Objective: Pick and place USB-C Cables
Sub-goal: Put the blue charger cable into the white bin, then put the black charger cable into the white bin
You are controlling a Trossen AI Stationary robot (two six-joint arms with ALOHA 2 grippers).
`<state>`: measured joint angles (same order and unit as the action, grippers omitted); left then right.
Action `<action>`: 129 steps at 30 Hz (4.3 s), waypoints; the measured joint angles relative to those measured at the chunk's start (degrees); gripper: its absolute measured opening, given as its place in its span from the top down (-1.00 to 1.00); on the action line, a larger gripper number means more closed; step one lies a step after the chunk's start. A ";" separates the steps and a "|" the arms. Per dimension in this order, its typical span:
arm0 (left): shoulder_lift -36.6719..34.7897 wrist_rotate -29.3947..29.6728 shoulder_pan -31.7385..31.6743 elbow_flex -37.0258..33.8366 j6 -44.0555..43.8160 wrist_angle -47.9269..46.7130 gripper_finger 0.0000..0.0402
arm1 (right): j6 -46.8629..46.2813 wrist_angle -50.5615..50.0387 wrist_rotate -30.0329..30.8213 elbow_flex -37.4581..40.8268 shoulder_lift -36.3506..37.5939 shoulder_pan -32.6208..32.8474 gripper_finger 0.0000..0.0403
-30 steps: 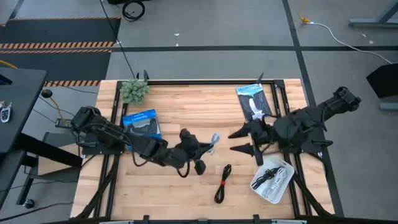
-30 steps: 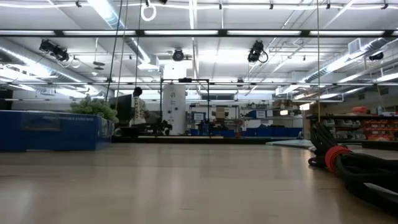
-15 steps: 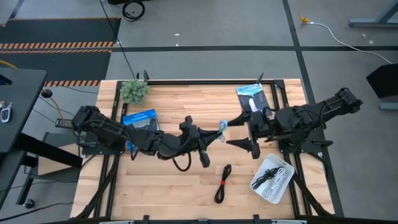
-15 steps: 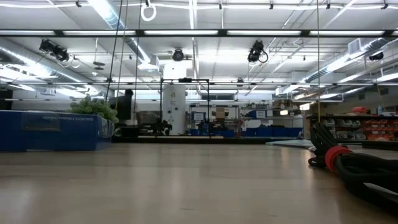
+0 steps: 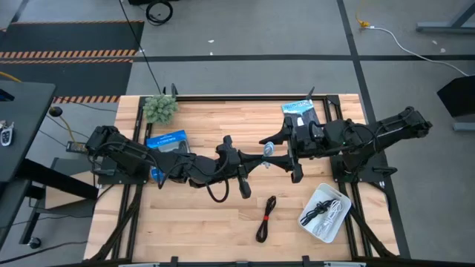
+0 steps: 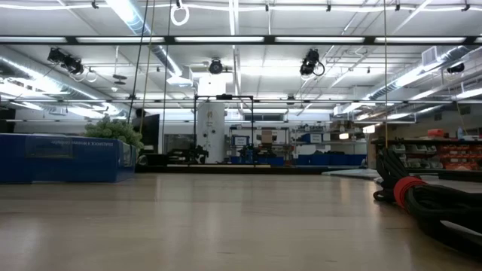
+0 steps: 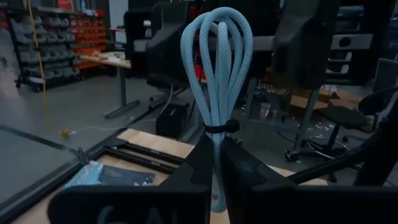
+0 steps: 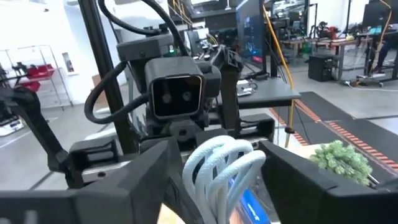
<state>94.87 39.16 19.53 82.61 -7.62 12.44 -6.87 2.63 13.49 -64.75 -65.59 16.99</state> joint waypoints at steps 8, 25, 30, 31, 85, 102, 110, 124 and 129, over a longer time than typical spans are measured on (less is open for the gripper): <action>0.02 -0.06 0.02 0.00 0.86 0.91 0.90 | 0.01 0.85 -1.33 -0.02 -0.95 -0.74 0.30; -0.33 0.25 1.81 -0.01 0.29 -4.34 0.16 | -0.01 -4.85 -9.54 0.00 0.77 0.99 0.81; -0.70 1.71 2.60 -0.05 -4.04 -10.10 0.16 | -0.01 -9.40 -12.09 0.00 3.93 2.75 0.86; -0.77 1.94 2.62 -0.09 -4.76 -11.00 0.18 | -0.02 -10.64 -13.21 0.00 4.58 3.04 0.88; -0.92 1.94 2.27 -0.04 -10.39 -15.73 0.29 | -3.48 -40.87 -15.01 16.74 -25.63 37.14 0.83; -0.92 1.92 2.58 -0.04 -11.36 -15.84 0.30 | -10.84 -38.48 -11.32 16.87 -26.08 37.08 0.20; -0.92 -1.21 2.67 -0.02 -17.24 -19.86 0.29 | -16.08 -49.86 -11.78 11.54 -21.19 37.03 -0.06; 10.70 -26.00 3.13 -0.50 -47.04 -26.05 0.29 | -16.15 -63.53 11.88 1.33 -8.80 35.19 -0.12; 15.30 -27.72 3.02 1.38 -53.27 -27.47 0.29 | -15.92 -64.58 17.16 0.44 -5.41 32.22 -0.12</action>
<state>110.17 11.44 22.55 83.99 -60.89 -15.03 -22.79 -61.94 30.65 -64.31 -71.01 49.21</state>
